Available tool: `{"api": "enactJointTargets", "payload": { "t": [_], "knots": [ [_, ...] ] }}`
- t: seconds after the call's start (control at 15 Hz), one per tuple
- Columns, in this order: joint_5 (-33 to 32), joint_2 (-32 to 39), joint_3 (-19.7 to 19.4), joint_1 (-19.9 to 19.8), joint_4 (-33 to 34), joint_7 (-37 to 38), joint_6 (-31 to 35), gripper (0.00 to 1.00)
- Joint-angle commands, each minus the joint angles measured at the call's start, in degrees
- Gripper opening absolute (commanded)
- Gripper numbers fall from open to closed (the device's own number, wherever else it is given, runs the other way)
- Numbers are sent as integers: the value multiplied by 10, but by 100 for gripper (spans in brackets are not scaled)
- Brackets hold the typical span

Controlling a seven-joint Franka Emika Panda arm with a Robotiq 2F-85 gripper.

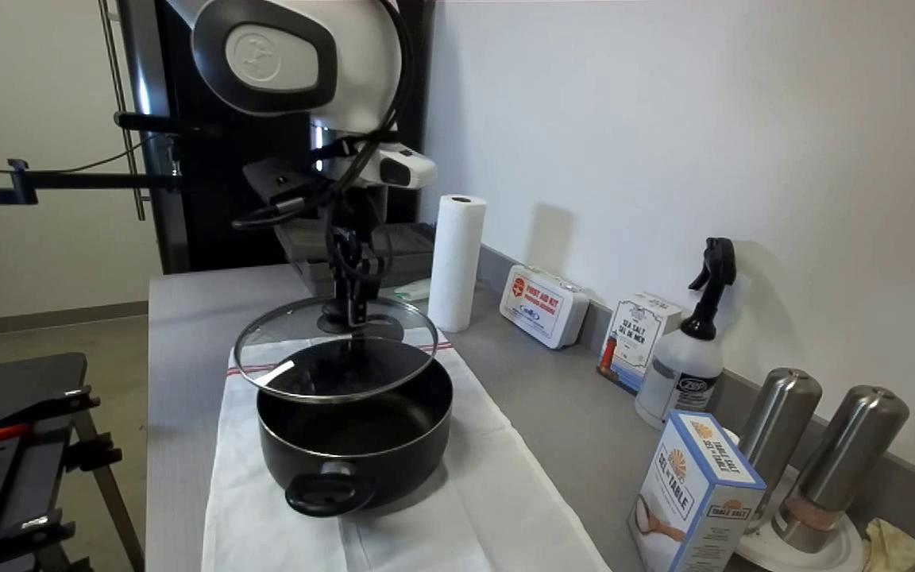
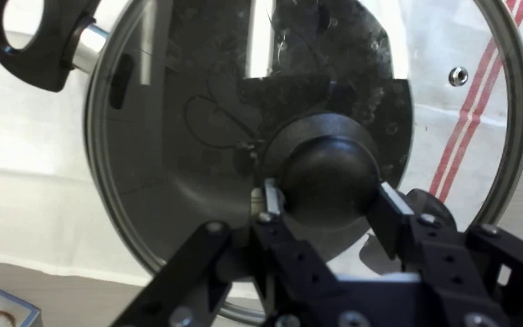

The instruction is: Remove the glass lid from the top of the black pot.

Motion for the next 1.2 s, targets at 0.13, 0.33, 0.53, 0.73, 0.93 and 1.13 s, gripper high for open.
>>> {"api": "enactJointTargets", "payload": {
  "t": [0.13, 0.33, 0.53, 0.73, 0.93, 1.13],
  "knots": [
    [-37, -31, 31, 36, -27, 13, -26, 24],
    [-58, -32, 50, 58, -30, 19, -31, 24],
    [-71, -24, 72, 80, -31, 19, -30, 24],
    [-73, -14, 91, 100, -31, 15, -26, 24],
    [-70, 3, 108, 116, -27, 10, -21, 24],
    [-69, 23, 119, 125, -21, 5, -20, 24]
  ]
}}
